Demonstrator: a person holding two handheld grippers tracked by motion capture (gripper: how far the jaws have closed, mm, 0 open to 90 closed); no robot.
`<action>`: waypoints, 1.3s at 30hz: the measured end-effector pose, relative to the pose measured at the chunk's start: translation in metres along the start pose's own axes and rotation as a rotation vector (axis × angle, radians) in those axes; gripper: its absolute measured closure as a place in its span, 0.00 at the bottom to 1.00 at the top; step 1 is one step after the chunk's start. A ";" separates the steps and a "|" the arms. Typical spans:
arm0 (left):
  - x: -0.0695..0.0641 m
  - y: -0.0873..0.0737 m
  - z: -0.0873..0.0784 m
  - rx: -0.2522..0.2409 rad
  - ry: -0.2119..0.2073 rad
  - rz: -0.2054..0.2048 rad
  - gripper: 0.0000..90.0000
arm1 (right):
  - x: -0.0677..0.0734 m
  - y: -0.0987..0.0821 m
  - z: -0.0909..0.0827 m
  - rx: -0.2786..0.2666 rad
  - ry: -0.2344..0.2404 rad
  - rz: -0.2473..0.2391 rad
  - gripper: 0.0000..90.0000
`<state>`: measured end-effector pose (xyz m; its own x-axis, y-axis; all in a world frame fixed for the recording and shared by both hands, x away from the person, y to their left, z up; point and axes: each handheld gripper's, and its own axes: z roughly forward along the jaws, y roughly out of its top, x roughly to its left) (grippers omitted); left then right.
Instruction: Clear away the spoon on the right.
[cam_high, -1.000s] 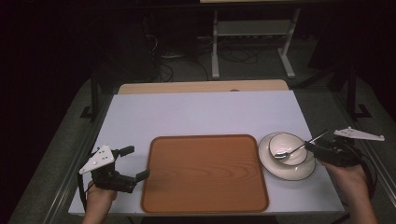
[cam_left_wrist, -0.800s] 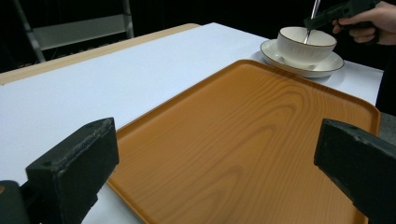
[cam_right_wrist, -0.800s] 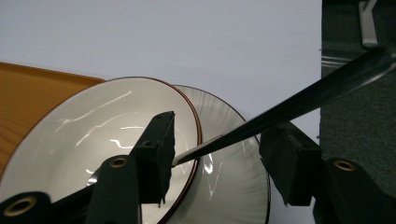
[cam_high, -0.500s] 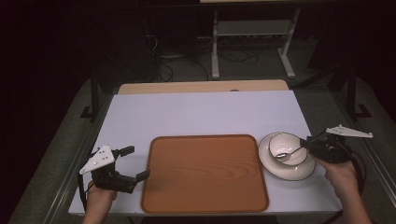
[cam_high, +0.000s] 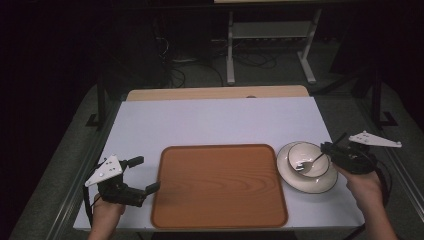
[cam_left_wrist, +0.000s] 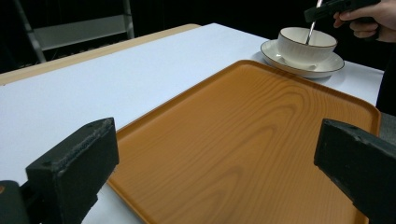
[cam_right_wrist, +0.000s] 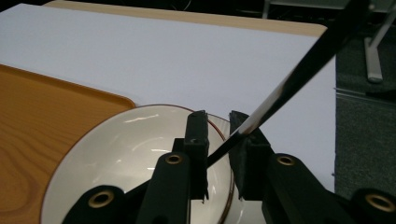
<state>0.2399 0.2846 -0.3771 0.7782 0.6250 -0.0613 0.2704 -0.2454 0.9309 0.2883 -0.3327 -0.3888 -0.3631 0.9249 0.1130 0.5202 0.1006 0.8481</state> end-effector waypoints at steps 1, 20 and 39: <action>0.000 0.000 0.000 -0.001 0.000 -0.001 0.00 | 0.002 0.002 -0.001 -0.010 0.006 -0.007 0.88; 0.000 0.000 0.000 0.000 0.003 0.001 0.00 | 0.014 0.021 -0.006 -0.065 0.043 -0.069 0.98; 0.000 0.000 0.001 0.002 0.004 0.002 0.00 | 0.031 0.064 -0.015 -0.103 0.094 -0.155 0.98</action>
<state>0.2405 0.2835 -0.3776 0.7764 0.6276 -0.0575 0.2696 -0.2482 0.9305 0.2983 -0.3033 -0.3233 -0.5055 0.8626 0.0212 0.3727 0.1961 0.9070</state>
